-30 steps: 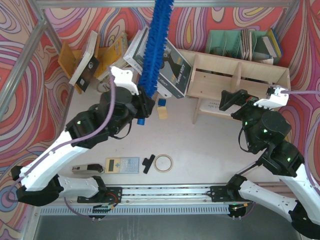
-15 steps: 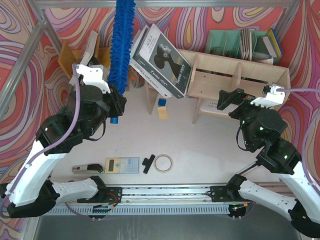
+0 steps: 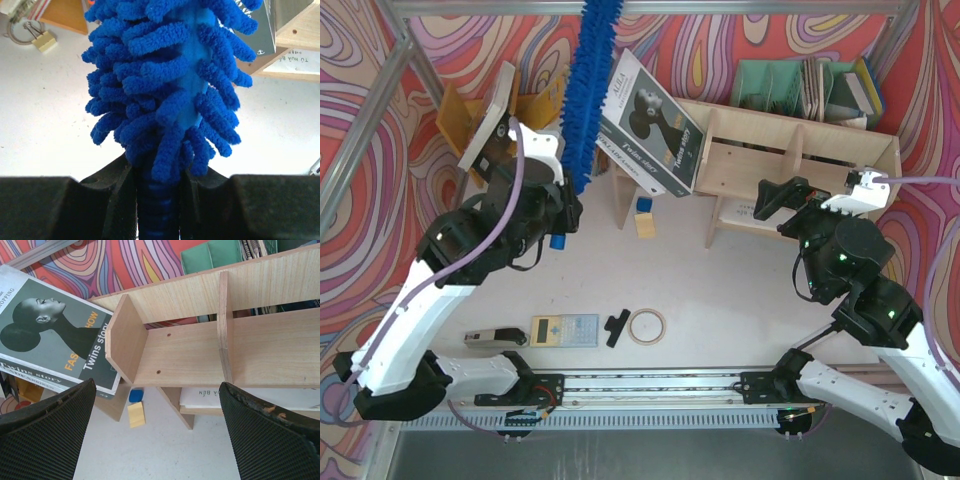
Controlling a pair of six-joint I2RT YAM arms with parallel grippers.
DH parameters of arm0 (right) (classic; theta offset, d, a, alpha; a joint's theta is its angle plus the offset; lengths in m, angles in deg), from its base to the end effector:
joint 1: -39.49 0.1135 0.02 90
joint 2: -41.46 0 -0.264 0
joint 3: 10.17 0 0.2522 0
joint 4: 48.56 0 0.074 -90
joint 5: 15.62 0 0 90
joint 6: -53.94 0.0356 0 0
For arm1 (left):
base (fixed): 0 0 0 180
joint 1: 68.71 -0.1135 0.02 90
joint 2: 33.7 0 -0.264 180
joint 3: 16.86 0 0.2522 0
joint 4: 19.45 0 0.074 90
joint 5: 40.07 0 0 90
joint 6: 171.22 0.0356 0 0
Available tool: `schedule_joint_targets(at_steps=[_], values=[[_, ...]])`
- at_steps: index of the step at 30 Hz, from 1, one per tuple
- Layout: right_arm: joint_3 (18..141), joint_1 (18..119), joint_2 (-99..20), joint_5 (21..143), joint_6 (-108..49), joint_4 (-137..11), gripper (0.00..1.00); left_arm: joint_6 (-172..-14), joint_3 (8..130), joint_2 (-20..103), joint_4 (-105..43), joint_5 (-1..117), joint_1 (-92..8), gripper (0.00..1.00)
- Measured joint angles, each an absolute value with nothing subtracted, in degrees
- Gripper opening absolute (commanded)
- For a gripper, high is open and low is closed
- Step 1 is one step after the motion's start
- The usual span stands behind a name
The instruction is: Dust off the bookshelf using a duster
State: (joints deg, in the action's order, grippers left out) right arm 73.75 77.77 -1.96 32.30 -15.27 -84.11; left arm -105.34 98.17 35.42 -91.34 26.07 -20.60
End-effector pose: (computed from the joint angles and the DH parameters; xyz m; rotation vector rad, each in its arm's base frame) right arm 0.1090 0.0557 0.4674 0.3663 1.4682 0.2830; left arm 0.1424 -0.1372 0.4946 0.1563 1.9983 -0.3930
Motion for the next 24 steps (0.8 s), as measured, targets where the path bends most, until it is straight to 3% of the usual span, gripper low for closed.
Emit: schedule_joint_targets(at_steps=[24], values=[[73.6, 77.8, -1.9, 32.3, -15.2, -84.1, 0.99, -101.4, 100.0, 33.5, -96.4, 23.2, -21.1, 0.00]])
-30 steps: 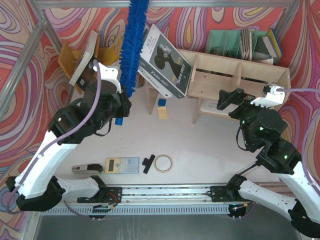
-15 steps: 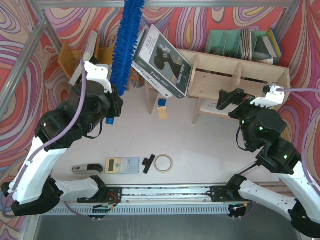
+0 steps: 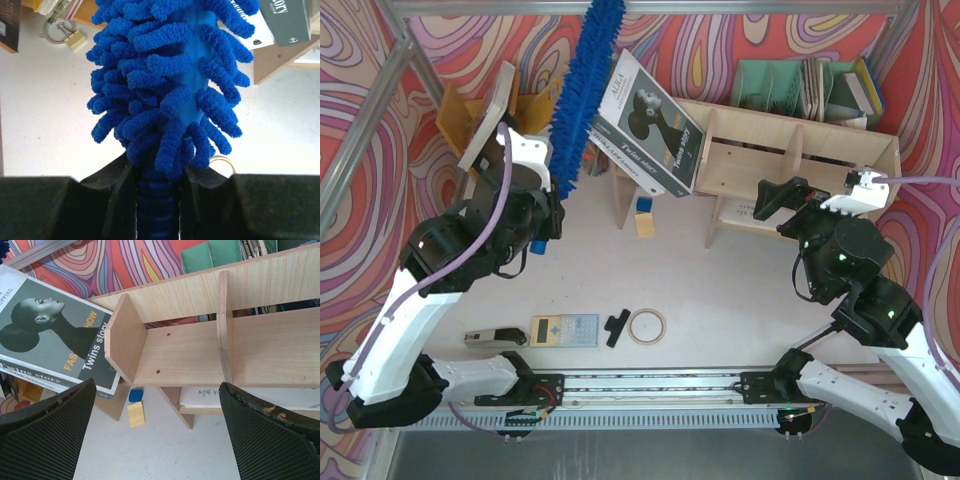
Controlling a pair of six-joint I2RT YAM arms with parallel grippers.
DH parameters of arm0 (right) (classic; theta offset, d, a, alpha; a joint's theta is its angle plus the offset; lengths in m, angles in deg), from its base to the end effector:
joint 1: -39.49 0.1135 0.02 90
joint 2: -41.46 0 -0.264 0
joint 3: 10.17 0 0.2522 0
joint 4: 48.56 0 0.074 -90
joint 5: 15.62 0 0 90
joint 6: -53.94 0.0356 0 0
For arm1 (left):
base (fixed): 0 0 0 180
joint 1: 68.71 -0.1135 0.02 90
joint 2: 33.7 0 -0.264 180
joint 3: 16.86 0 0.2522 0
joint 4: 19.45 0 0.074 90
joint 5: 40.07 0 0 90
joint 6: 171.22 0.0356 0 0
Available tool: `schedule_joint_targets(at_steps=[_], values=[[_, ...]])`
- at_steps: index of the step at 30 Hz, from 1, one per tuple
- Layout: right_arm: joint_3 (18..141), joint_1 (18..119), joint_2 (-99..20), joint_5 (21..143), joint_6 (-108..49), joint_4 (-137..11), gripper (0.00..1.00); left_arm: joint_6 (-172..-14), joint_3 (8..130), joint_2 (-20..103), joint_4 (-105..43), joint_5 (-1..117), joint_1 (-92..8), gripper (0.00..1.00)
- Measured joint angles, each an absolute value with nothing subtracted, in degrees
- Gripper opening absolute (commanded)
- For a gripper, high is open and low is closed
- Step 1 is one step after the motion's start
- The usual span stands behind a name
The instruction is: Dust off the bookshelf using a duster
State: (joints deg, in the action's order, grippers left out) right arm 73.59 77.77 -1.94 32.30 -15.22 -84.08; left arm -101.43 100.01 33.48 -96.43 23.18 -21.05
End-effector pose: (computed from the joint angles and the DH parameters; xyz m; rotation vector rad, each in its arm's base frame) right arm 0.1093 0.0559 0.4667 0.3663 1.4697 0.2826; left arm 0.1296 -0.1184 0.5006 0.1914 1.9946 -0.2834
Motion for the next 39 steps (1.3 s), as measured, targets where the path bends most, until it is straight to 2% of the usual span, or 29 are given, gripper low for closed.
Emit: schedule_joint_targets(at_steps=[10, 18, 26, 39], values=[[73.3, 77.8, -1.5, 32.3, -15.1, -84.1, 0.99, -101.6, 99.3, 28.3, -98.3, 16.4, -22.3, 0.00], [73.3, 77.8, -1.5, 32.3, -15.0, -84.1, 0.99, -104.8, 93.1, 25.5, -98.3, 15.4, -24.2, 0.00], [73.3, 77.8, -1.2, 32.4, -14.6, -84.1, 0.99, -108.0, 87.4, 26.5, -98.1, 20.2, -25.7, 0.00], [73.3, 77.8, -1.2, 32.4, -14.6, -84.1, 0.99, -109.3, 87.0, 30.5, -94.5, 32.4, -25.7, 0.00]])
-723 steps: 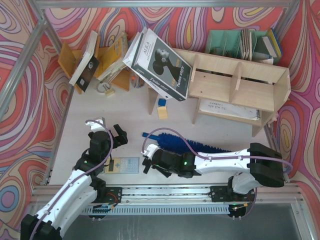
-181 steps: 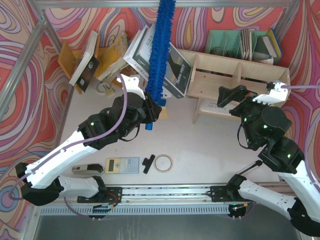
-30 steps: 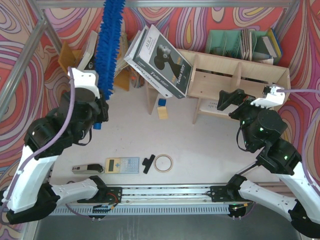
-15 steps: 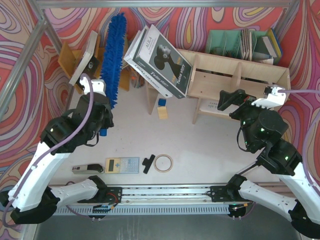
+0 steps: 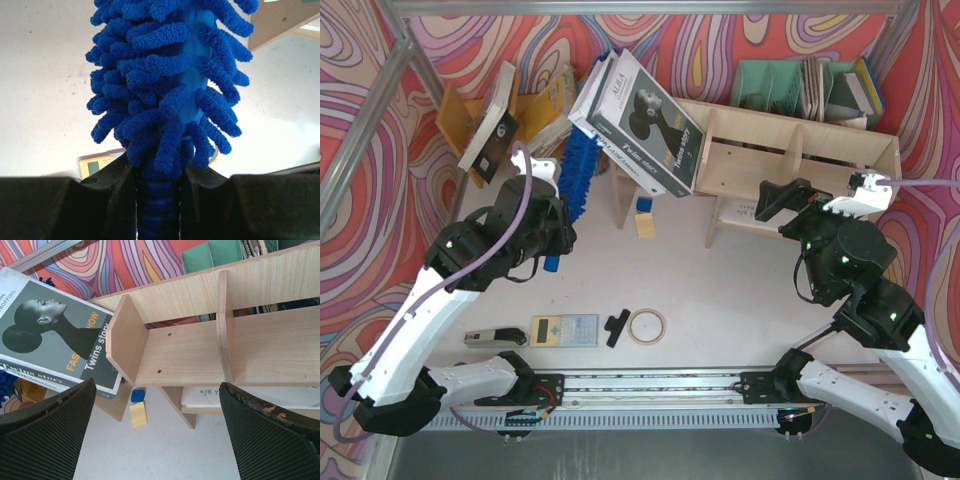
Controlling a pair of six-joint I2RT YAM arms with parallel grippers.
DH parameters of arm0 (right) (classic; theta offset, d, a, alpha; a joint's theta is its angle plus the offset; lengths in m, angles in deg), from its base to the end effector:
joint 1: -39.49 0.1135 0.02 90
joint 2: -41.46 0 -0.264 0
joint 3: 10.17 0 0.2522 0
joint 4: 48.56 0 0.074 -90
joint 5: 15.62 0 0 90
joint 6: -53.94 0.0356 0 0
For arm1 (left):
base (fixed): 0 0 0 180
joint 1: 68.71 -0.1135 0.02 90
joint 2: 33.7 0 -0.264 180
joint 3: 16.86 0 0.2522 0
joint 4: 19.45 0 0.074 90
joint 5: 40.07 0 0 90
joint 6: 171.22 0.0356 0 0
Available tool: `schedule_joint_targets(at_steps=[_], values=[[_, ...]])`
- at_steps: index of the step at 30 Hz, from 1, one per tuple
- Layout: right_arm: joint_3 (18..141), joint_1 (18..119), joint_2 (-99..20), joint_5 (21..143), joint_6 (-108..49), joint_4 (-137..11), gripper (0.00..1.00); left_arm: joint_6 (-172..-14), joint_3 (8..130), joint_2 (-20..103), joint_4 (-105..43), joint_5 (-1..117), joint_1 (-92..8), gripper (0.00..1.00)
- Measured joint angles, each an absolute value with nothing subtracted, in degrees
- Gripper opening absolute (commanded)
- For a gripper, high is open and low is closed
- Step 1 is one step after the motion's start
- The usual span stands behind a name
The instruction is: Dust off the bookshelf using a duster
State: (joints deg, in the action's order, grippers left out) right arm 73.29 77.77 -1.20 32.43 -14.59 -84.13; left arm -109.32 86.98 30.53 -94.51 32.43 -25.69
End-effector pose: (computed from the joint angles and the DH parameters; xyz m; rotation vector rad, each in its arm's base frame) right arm 0.1065 0.0537 0.4664 0.3750 1.4628 0.2971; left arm 0.1444 -0.1201 0.4494 0.1112 2.1789 -0.3798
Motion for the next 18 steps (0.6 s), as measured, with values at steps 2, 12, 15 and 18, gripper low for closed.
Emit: schedule_joint_targets(at_steps=[2, 12, 15, 18], values=[[73.3, 77.8, -1.2, 32.4, -14.6, -84.1, 0.99, -109.3, 87.0, 30.5, -94.4, 33.0, -25.7, 0.00], [73.3, 77.8, -1.4, 32.4, -14.8, -84.1, 0.99, -110.0, 80.6, 31.0, -89.8, 36.4, -26.0, 0.00], [73.3, 77.8, -1.4, 32.4, -14.8, -84.1, 0.99, -110.4, 77.9, 31.3, -88.5, 36.6, -26.0, 0.00], [73.3, 77.8, -1.4, 32.4, -14.8, -84.1, 0.99, -110.8, 75.1, 31.4, -87.5, 36.5, -26.0, 0.00]])
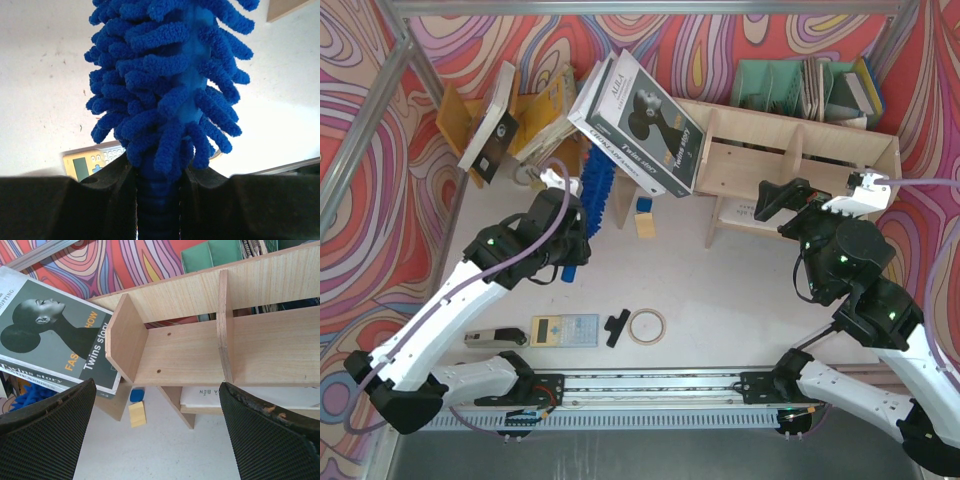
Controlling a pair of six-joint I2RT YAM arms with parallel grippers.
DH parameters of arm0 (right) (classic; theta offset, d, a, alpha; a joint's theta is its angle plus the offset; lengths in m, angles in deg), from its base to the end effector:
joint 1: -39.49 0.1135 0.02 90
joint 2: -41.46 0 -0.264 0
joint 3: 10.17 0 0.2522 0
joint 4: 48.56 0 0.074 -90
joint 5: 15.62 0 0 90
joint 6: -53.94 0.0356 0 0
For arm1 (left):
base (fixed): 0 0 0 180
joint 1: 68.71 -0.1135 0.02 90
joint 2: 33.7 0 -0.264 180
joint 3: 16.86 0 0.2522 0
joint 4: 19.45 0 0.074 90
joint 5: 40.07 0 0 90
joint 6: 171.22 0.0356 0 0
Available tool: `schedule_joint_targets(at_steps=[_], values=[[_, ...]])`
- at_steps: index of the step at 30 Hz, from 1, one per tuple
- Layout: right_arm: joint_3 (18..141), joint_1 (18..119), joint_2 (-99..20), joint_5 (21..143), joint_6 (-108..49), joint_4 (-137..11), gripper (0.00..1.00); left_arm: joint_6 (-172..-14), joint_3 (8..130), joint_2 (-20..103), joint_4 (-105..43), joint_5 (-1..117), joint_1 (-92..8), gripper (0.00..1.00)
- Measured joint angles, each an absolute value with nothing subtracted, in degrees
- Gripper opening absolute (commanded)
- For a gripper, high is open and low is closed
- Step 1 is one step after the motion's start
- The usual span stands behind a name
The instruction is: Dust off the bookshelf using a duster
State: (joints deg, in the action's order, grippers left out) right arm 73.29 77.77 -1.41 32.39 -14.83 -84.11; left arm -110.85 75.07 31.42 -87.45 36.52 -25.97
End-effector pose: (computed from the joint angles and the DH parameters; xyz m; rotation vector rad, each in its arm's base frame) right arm 0.1075 0.0545 0.4660 0.3713 1.4661 0.2913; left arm 0.1641 -0.1404 0.3952 0.1403 2.2934 -0.3969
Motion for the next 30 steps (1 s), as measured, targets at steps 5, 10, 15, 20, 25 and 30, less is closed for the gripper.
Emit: schedule_joint_targets(at_steps=[5, 10, 15, 20, 25, 30], values=[[73.3, 77.8, -1.4, 32.4, -14.8, -84.1, 0.99, -111.1, 70.2, 31.5, -85.3, 36.5, -26.0, 0.00], [73.3, 77.8, -1.4, 32.4, -14.8, -84.1, 0.99, -111.0, 68.5, 31.9, -84.4, 36.4, -26.0, 0.00], [73.3, 77.8, -1.3, 32.4, -14.8, -84.1, 0.99, -110.1, 69.6, 31.0, -84.4, 35.8, -26.0, 0.00], [73.2, 77.8, -1.0, 32.4, -14.8, -84.1, 0.99, -108.2, 71.5, 27.8, -84.3, 34.8, -26.0, 0.00], [73.2, 77.8, -0.9, 32.4, -14.8, -84.1, 0.99, -107.4, 71.4, 25.8, -83.7, 34.5, -26.0, 0.00], [73.2, 77.8, -0.9, 32.4, -15.4, -84.1, 0.99, -107.7, 66.7, 25.6, -80.9, 35.1, -26.0, 0.00]])
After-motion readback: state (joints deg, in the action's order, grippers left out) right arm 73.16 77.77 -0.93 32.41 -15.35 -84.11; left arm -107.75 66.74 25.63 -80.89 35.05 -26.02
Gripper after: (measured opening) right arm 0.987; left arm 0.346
